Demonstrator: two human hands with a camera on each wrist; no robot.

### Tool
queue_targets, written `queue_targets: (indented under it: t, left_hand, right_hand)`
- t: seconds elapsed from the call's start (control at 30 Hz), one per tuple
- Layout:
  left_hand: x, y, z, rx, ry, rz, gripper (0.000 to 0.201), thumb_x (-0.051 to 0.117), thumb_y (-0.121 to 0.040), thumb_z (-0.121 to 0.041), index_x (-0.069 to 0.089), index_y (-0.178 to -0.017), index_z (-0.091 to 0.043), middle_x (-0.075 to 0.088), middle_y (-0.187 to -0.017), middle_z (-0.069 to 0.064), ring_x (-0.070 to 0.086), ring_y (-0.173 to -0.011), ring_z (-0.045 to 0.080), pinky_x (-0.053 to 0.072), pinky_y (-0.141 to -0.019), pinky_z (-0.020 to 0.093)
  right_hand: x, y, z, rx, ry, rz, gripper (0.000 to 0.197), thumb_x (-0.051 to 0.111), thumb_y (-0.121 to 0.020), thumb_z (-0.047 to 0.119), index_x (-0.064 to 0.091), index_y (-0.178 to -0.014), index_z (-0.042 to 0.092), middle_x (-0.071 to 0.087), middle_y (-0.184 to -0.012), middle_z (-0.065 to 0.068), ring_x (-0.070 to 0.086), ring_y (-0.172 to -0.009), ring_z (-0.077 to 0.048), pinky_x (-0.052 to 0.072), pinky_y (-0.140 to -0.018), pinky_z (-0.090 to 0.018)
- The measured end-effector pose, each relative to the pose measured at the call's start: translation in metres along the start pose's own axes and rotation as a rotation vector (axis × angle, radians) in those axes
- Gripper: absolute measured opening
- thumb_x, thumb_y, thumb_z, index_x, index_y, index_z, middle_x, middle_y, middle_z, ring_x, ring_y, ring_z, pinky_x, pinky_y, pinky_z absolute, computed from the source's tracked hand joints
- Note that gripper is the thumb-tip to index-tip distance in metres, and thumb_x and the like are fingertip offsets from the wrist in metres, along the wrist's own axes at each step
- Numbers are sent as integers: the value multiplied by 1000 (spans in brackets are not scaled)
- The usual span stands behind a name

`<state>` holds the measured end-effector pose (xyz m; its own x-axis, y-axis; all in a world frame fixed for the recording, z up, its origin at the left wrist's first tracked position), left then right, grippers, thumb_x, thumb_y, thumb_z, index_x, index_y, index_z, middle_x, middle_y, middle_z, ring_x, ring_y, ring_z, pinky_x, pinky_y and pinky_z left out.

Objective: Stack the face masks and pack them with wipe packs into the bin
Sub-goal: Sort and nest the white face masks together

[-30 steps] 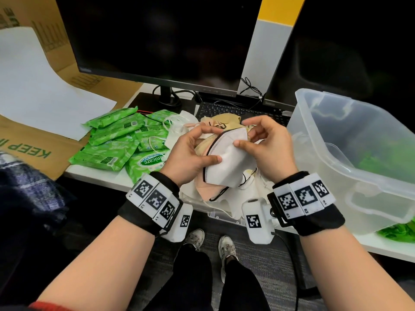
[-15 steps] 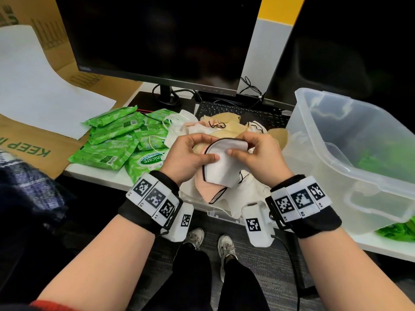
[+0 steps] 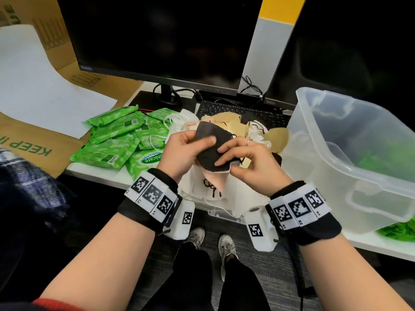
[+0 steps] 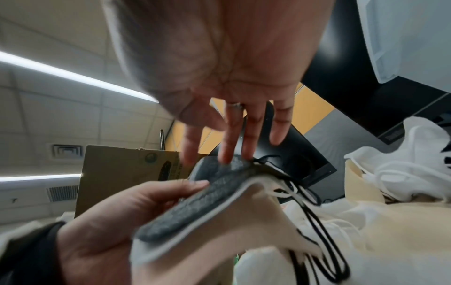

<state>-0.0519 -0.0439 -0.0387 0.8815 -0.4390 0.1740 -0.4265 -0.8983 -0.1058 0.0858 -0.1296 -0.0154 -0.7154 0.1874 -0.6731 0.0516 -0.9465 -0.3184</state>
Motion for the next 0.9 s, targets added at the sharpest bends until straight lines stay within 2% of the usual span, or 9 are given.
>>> queue_targets:
  t: [0.07, 0.13, 0.23, 0.4, 0.43, 0.53, 0.7, 0.77, 0.9]
  left_hand:
    - [-1, 0, 2, 63, -65, 25, 27, 57, -81, 11, 67, -100, -6, 70, -65, -11, 63, -64, 1, 52, -64, 18]
    - [-2, 1, 3, 86, -104, 52, 36, 57, -79, 15, 64, -104, -11, 70, -66, -15, 62, -66, -3, 51, -66, 13]
    - [2, 5, -1, 125, -145, 134, 38, 59, -79, 15, 64, -103, -14, 70, -70, -16, 63, -71, -2, 51, -73, 15]
    - [4, 6, -2, 140, -187, 166, 31, 67, -76, 7, 70, -90, -20, 71, -73, -12, 63, -74, 7, 52, -77, 23]
    - [4, 6, -2, 138, -179, 159, 30, 69, -75, 5, 70, -88, -22, 71, -75, -10, 64, -76, 9, 53, -78, 26]
    - [3, 6, -2, 137, -142, 152, 30, 67, -77, 6, 71, -86, -22, 72, -77, -9, 64, -80, 12, 54, -80, 29]
    - [5, 6, -3, 168, -131, 229, 42, 68, -71, 13, 67, -98, -20, 71, -81, -12, 64, -80, 1, 51, -77, 17]
    - [6, 7, -4, 158, -110, 272, 53, 64, -72, 19, 60, -110, -19, 71, -79, -12, 64, -76, 1, 53, -74, 17]
    - [6, 8, -6, 170, -89, 316, 60, 61, -71, 23, 52, -118, -12, 68, -84, -28, 65, -73, 1, 54, -72, 20]
  right_hand:
    - [-3, -1, 0, 43, -44, -48, 48, 40, -63, 3, 66, -85, 36, 59, -103, 10, 52, -106, -6, 34, -94, -6]
    - [-8, -5, 0, 40, -14, -143, 53, 38, -66, 3, 63, -100, 35, 55, -112, 7, 47, -112, -5, 29, -97, -3]
    - [-11, -12, 0, 31, 118, -182, 34, 51, -86, 16, 59, -119, 23, 48, -113, 8, 44, -111, -7, 26, -92, -2]
    - [-13, -15, -1, 50, 140, -224, 9, 67, -82, 16, 63, -86, 22, 50, -96, 3, 48, -97, -14, 34, -82, -22]
    - [-15, -15, -1, 48, 122, -230, 13, 67, -82, 15, 59, -80, 24, 53, -92, 5, 49, -94, -11, 35, -82, -22]
    - [-19, -14, -3, 65, 71, -179, 26, 66, -82, 12, 53, -71, 31, 53, -71, 16, 49, -72, 6, 34, -68, -9]
    - [-22, -16, -3, 96, -14, -105, 30, 70, -79, 7, 58, -69, 32, 57, -68, 15, 51, -61, 8, 38, -64, -7]
    - [-24, -17, -2, 102, -6, -96, 27, 71, -77, 7, 60, -70, 31, 59, -69, 13, 53, -64, 2, 41, -67, -12]
    - [-25, -18, -1, 108, 39, -120, 20, 73, -75, 9, 63, -81, 25, 56, -66, 12, 48, -63, -3, 40, -67, -15]
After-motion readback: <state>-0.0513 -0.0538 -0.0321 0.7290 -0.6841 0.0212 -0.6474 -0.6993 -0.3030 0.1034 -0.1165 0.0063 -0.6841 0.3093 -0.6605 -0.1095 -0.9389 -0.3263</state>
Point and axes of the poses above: each hand's wrist, its own y-axis away from the middle knuckle, its own x-axis out of the palm, z = x × y, the point moved 1 cm from there along -y, towards the middle knuckle
